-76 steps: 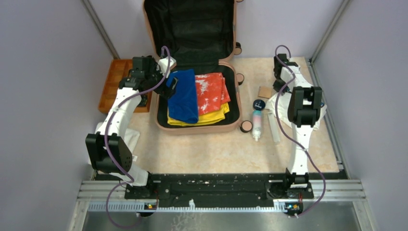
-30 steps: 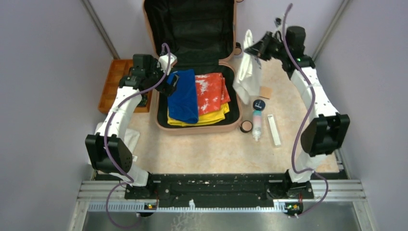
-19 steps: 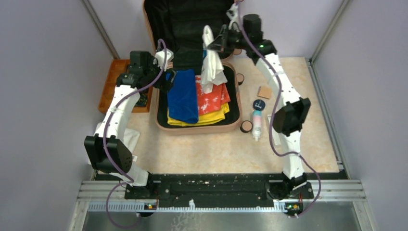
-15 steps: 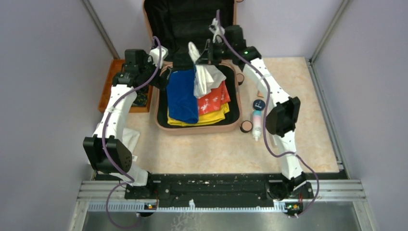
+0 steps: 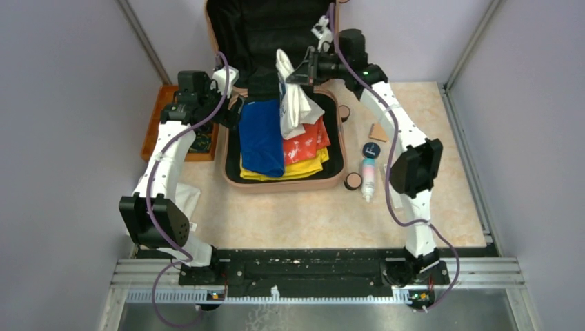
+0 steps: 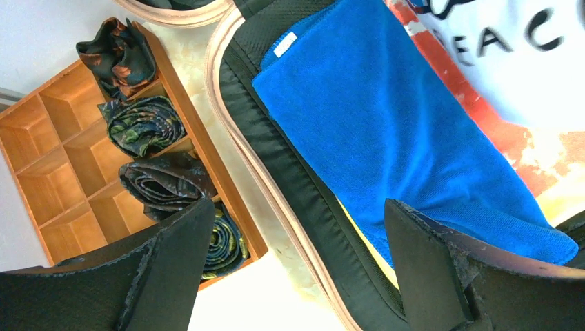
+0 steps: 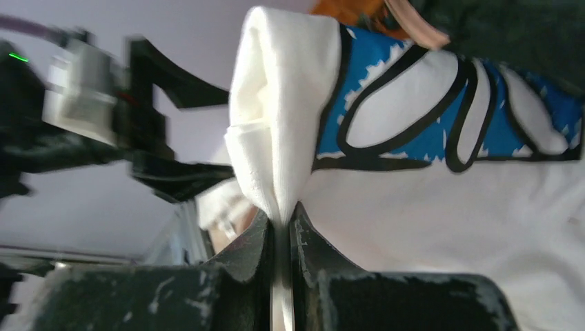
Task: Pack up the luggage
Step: Place the clothes in the luggage.
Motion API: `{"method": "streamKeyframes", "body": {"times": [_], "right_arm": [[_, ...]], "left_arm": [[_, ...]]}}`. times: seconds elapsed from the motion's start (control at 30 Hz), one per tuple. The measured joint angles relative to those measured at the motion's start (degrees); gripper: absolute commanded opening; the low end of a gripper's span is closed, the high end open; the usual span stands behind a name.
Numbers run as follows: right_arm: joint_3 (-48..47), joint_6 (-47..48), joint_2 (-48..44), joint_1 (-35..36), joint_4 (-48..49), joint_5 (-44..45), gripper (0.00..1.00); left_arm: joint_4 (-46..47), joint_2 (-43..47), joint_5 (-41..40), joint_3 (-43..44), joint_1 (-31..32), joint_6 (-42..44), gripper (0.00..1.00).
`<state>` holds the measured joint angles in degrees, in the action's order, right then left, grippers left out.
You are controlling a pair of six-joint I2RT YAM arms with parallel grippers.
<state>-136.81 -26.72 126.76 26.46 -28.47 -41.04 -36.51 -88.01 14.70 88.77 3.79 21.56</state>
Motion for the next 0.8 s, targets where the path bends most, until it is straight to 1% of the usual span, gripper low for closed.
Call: {"method": "streamKeyframes", "body": {"times": [0.13,0.2,0.23,0.33,0.4,0.5,0.57,0.63,0.73,0.8], "right_arm": [[9.7,-8.7,-6.1,-4.7,12.7,-5.1,0.00],[9.6,-11.6,-7.1,-7.2,15.7,-7.3,0.00],[7.9,-12.4,-7.2,-8.2,15.4,-8.1,0.00],[0.3,-13.0,-7.1,-10.3,12.3,-9.9,0.00],[-2.8,-13.5,-8.0,-10.4,12.6,-11.2,0.00],[-1.9,-13.3,-11.5,-10.1,12.0,-12.7,0.00],[-1.4,-11.8,-13.0,-10.1,9.7,-12.4,0.00],[-3.4,-8.7,-12.8,-10.1,4.5,-10.0,0.00],[-11.1,-3.3,-9.0,-10.4,-4.5,-4.6,0.00],[-12.0,-0.5,-8.1,-10.9,-7.5,-1.7,0.00]], "left_arm": [[-0.2,0.0,0.0,0.0,0.0,-0.2,0.99],[-0.4,0.0,0.0,0.0,0.0,-0.2,0.99],[-0.5,0.0,0.1,0.0,0.0,-0.3,0.99],[-1.0,0.0,0.7,0.1,0.0,-0.4,0.99],[-1.7,-0.1,1.3,0.4,0.0,-0.5,0.99],[-3.0,-0.8,2.4,1.6,0.0,-0.7,0.99],[-3.6,-1.1,2.8,2.1,0.0,-0.9,0.99],[-4.0,-1.3,3.1,2.1,0.0,-0.9,0.99],[-4.5,-1.5,3.5,2.1,0.0,-0.9,0.99],[-4.7,-1.5,3.5,2.1,0.0,-0.9,0.99]]}}
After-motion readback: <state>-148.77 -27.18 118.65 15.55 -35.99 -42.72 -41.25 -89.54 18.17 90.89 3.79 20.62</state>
